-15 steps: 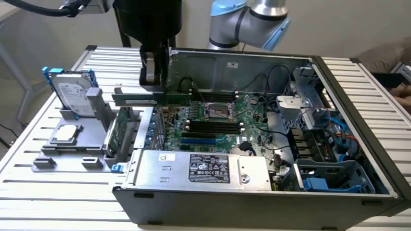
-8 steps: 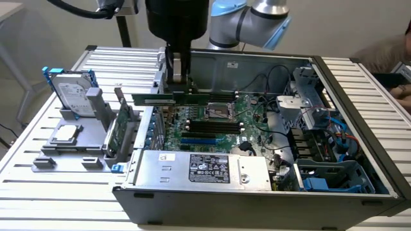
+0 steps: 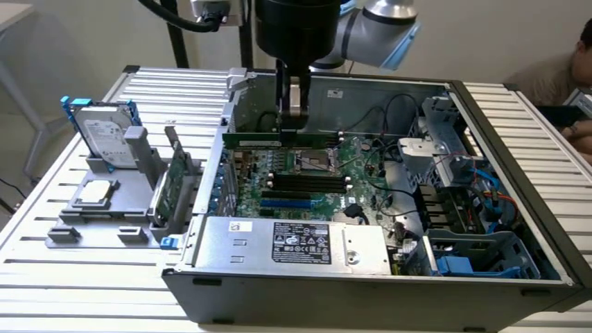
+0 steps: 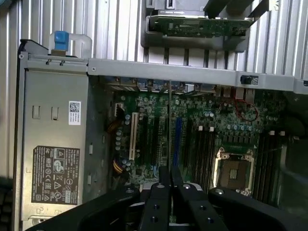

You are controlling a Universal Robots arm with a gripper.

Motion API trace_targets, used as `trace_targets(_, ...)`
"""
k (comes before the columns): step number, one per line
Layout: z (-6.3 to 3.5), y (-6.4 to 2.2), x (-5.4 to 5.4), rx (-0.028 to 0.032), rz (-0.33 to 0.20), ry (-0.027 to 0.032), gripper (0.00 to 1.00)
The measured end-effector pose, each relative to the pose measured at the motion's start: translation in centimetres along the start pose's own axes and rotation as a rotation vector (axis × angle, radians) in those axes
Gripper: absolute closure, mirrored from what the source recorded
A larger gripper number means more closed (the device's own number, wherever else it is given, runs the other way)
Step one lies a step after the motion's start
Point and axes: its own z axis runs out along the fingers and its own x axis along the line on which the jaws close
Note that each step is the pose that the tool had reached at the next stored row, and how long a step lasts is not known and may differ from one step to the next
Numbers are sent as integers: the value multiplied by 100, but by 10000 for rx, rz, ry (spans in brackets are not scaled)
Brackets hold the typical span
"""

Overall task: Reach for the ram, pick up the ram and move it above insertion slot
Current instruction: 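Pick up the ram and move it above insertion slot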

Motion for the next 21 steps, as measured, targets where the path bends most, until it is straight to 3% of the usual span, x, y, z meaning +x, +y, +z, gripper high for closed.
trace_targets(8, 100, -244, -251, 1, -1, -1, 87)
trace_targets(21, 245, -517, -767, 0, 0, -1, 87)
